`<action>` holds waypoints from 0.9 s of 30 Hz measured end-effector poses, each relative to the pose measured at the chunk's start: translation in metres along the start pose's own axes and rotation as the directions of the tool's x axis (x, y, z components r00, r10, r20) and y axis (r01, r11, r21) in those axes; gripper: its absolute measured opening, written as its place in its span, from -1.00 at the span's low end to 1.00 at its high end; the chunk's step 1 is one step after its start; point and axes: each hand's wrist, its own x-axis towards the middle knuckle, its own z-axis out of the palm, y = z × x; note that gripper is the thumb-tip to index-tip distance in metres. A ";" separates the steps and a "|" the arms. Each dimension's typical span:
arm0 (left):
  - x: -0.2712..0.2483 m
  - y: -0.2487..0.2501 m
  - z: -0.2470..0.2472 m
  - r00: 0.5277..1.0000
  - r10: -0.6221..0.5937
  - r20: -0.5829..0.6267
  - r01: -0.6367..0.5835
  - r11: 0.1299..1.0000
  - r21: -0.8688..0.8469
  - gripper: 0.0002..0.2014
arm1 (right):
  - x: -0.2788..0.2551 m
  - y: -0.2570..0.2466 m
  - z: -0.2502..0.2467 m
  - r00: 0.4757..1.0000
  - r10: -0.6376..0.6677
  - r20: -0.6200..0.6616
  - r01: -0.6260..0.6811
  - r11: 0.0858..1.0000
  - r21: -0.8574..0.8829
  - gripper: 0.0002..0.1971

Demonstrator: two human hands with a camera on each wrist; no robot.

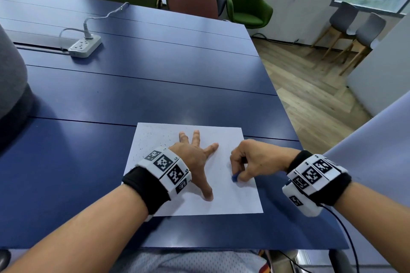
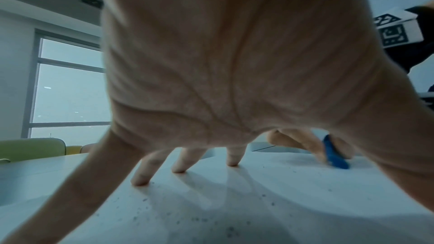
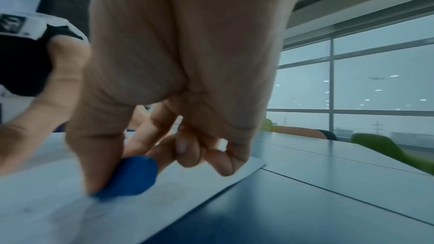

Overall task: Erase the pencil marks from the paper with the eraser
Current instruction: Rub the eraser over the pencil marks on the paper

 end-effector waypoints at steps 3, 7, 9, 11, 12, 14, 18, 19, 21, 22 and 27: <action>-0.001 -0.001 0.000 1.000 0.003 0.000 -0.003 1.000 -0.006 0.35 | -0.004 0.004 0.003 0.999 0.000 -0.046 0.001 0.999 0.037 -0.92; -0.002 -0.001 0.000 1.000 0.003 -0.005 -0.003 1.000 -0.015 0.35 | -0.013 0.001 0.005 0.992 0.034 0.119 -0.032 0.999 -0.021 -0.91; -0.002 -0.001 0.000 1.000 0.008 -0.011 -0.009 1.000 -0.016 0.34 | -0.004 0.002 0.002 0.999 0.031 0.035 -0.029 0.998 -0.049 -0.93; -0.002 -0.001 0.000 1.000 0.011 -0.012 -0.012 1.000 -0.017 0.34 | 0.006 0.004 0.002 0.995 0.023 -0.098 -0.025 1.000 -0.019 -0.95; -0.002 -0.001 0.000 1.000 0.012 -0.011 -0.012 1.000 -0.018 0.34 | 0.008 0.005 0.002 0.988 0.030 -0.153 -0.029 1.000 0.008 -0.96; -0.001 -0.001 0.001 1.000 0.010 -0.012 -0.010 1.000 -0.019 0.34 | 0.006 0.004 0.007 0.981 0.038 -0.190 -0.031 0.999 0.041 -0.96; 0.001 0.000 0.002 1.000 0.002 -0.006 -0.002 1.000 -0.015 0.36 | -0.007 -0.012 0.027 0.999 -0.030 -0.034 0.032 0.999 0.038 -0.95; 0.001 0.000 0.002 1.000 0.002 -0.004 -0.002 1.000 -0.014 0.36 | -0.005 -0.013 0.026 0.999 -0.032 -0.037 0.033 0.999 0.027 -0.95; 0.001 0.000 0.002 1.000 0.002 -0.002 -0.002 1.000 -0.011 0.35 | 0.001 -0.006 0.018 0.992 -0.004 -0.127 0.006 1.000 0.019 -0.95; 0.001 0.000 0.002 1.000 0.003 0.000 -0.003 1.000 -0.010 0.35 | 0.002 -0.004 0.016 0.986 0.009 -0.168 -0.006 1.000 0.020 -0.95; 0.001 0.000 0.002 1.000 -0.005 0.006 0.005 1.000 -0.018 0.35 | -0.005 -0.019 0.033 0.997 -0.075 -0.016 0.074 0.996 -0.056 -0.92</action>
